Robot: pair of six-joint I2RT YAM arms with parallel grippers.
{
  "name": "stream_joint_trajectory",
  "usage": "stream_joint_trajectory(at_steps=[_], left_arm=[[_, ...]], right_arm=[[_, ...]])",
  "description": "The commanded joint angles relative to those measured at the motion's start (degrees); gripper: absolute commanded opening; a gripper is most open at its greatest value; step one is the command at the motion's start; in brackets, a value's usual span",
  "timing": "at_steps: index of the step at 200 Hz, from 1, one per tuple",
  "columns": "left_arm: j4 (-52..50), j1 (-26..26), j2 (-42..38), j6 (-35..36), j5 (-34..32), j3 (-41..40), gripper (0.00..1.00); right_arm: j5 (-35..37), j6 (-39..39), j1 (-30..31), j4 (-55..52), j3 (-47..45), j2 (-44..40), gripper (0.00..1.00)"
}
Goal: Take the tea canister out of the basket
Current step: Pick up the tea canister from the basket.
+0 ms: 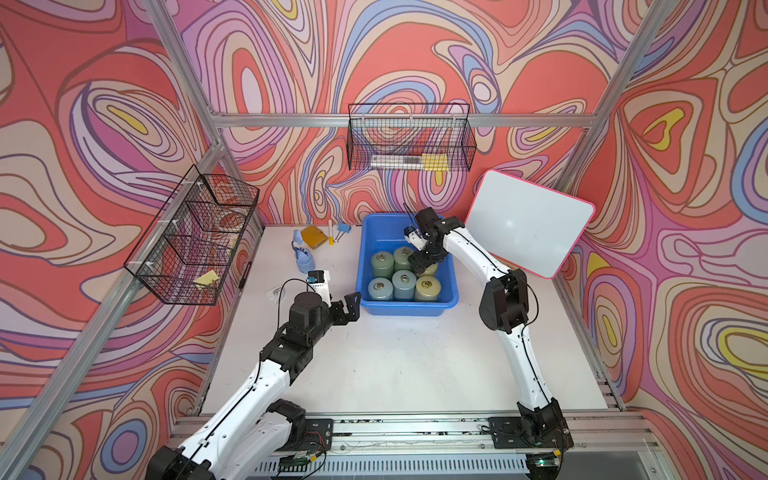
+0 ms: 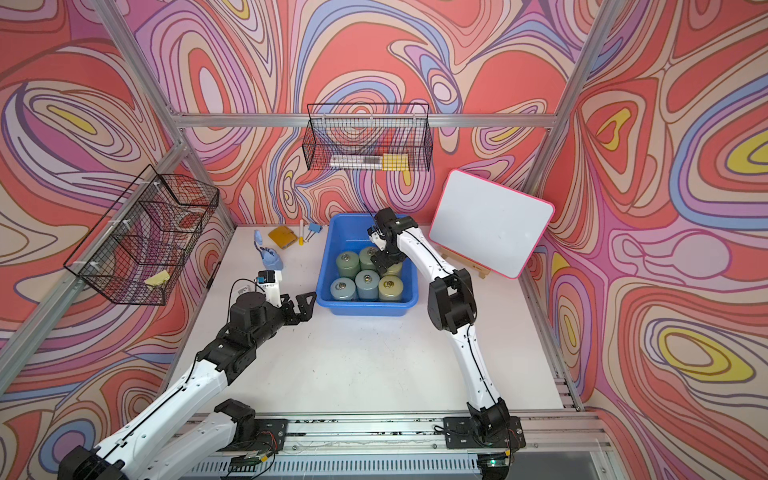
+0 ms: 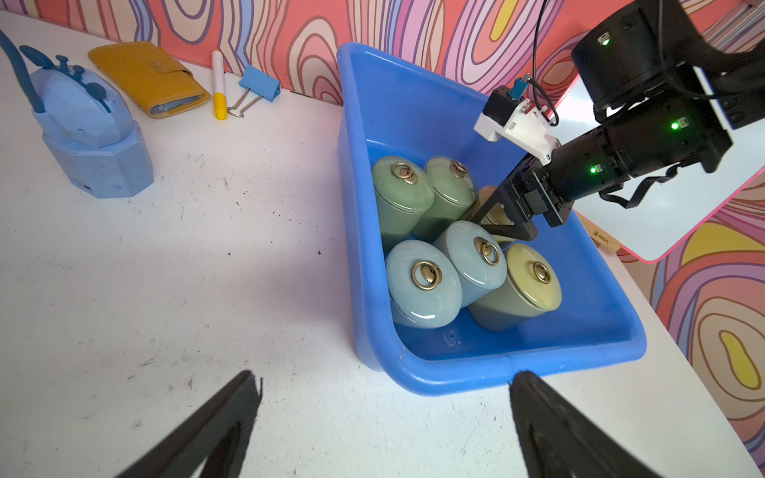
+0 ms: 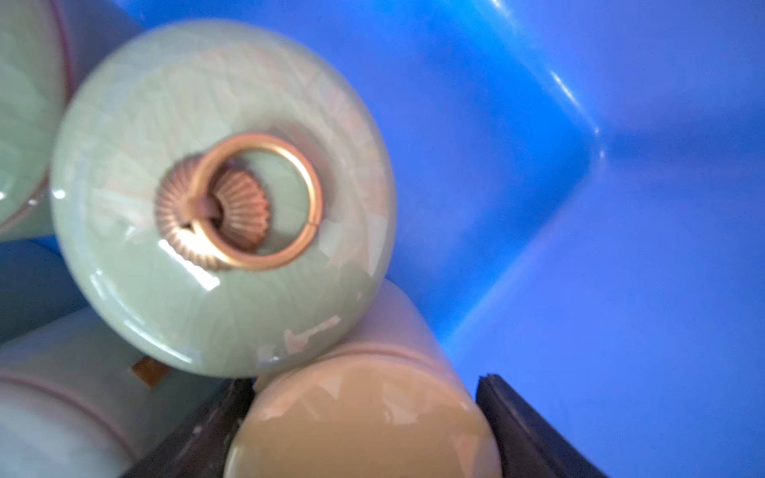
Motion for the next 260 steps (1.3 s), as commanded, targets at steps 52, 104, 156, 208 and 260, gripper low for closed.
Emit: stream_joint_trajectory(at_steps=[52,104,156,208,260], left_arm=[[1.16,-0.23,-0.03,0.85,-0.08,-0.57,0.99],[1.13,-0.17,-0.03,0.89,-0.34,-0.57,0.99],[1.01,-0.21,-0.12,0.83,-0.28,-0.57,0.99],[1.05,-0.23,-0.12,0.84,-0.49,-0.56,0.99],[0.95,-0.21,-0.17,0.78,-0.79,-0.57,0.99]], right_arm=[[0.71,2.94,-0.71,-2.58,0.30,0.18,0.65],[2.11,4.44,-0.56,-0.96,0.69,-3.18,0.61],[3.50,5.25,-0.23,-0.31,0.69,-6.73,0.60],[4.40,5.59,-0.12,-0.21,0.98,-8.82,0.60],[3.58,6.02,0.01,-0.30,1.06,-10.83,0.60]])
